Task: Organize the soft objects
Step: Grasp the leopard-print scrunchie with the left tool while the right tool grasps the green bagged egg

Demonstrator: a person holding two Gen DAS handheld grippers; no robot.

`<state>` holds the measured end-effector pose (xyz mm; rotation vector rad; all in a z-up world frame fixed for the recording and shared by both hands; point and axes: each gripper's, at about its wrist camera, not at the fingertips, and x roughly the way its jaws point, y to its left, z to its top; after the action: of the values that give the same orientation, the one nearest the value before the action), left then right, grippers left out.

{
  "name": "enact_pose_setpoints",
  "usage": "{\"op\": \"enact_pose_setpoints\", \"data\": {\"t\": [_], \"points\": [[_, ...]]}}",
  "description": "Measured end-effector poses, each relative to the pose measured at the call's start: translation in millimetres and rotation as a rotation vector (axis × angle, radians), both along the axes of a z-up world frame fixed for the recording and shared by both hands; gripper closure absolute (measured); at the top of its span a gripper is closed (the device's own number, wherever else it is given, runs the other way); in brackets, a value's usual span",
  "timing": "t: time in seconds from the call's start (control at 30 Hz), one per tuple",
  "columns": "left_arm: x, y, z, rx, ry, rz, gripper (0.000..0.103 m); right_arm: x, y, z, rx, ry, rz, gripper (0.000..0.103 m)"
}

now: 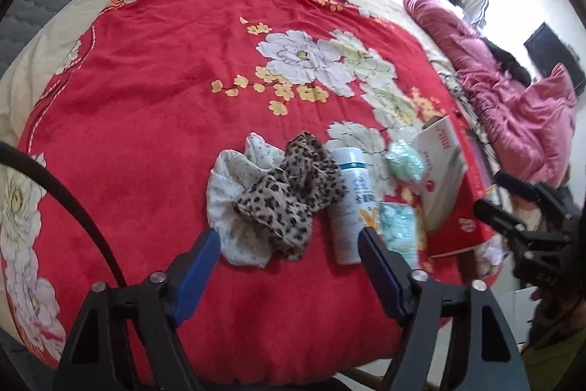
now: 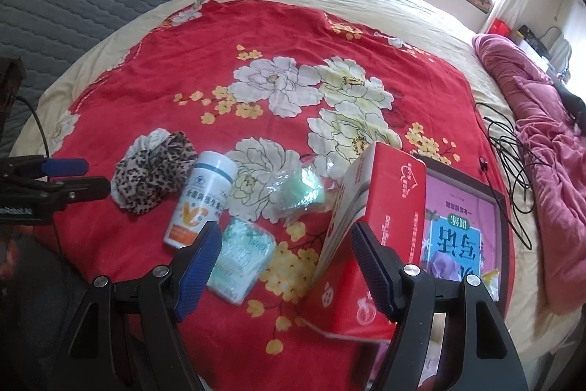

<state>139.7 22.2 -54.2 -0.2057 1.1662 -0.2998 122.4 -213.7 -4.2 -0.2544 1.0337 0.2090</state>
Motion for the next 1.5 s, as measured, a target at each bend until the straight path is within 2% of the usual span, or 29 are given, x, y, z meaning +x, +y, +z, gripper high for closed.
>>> {"op": "enact_pose_setpoints", "data": {"t": [0.1,0.17,0.27,0.3,0.37,0.47,0.5,0.6,0.63,0.67,0.7,0.77,0.87,1.07,1.23,1.37,1.5], "points": [[8,-6,-6,0.02,0.005,-0.013,0.036,12,2,-7,-0.018,0.015,0.015,0.029],[11,-10,-10,0.043,0.003,-0.022,0.044,23,5,-14,-0.035,0.033,0.032,0.029],[17,-15,-15,0.057,0.016,-0.041,0.047,38,10,-28,-0.076,0.067,0.063,0.029],[19,-17,-17,0.065,0.018,-0.044,0.048,43,14,-34,-0.107,0.081,0.082,0.029],[21,-18,-19,0.075,0.02,-0.045,0.058,52,19,-46,-0.164,0.104,0.112,0.029],[26,-17,-24,0.067,0.044,-0.051,0.07,65,30,-69,-0.338,0.131,0.162,0.029],[27,-17,-25,0.066,0.049,-0.055,0.071,70,33,-78,-0.385,0.144,0.175,0.029],[28,-15,-25,0.059,0.05,-0.063,0.082,80,38,-96,-0.446,0.176,0.215,0.029],[29,-14,-25,0.051,0.053,-0.062,0.084,82,40,-100,-0.463,0.177,0.225,0.031],[29,-12,-25,0.04,0.056,-0.064,0.086,84,41,-105,-0.481,0.182,0.234,0.041],[29,-12,-25,0.035,0.055,-0.064,0.088,86,42,-108,-0.489,0.191,0.239,0.047],[30,-10,-23,0.024,0.05,-0.062,0.092,91,42,-114,-0.47,0.212,0.235,0.056],[28,-7,-20,-0.018,0.053,-0.06,0.095,95,38,-114,-0.453,0.203,0.203,0.059],[19,-1,0,-0.071,0.008,-0.05,0.096,86,23,-83,-0.246,0.16,0.122,0.06],[11,-2,21,-0.075,-0.033,-0.057,0.097,64,15,-55,-0.105,0.117,0.077,0.06],[5,-8,37,-0.075,-0.067,-0.076,0.098,46,6,-32,-0.03,0.075,0.06,0.06],[1,-16,46,-0.044,-0.09,-0.098,0.098,31,-1,-13,-0.001,0.043,0.047,0.06]]}}
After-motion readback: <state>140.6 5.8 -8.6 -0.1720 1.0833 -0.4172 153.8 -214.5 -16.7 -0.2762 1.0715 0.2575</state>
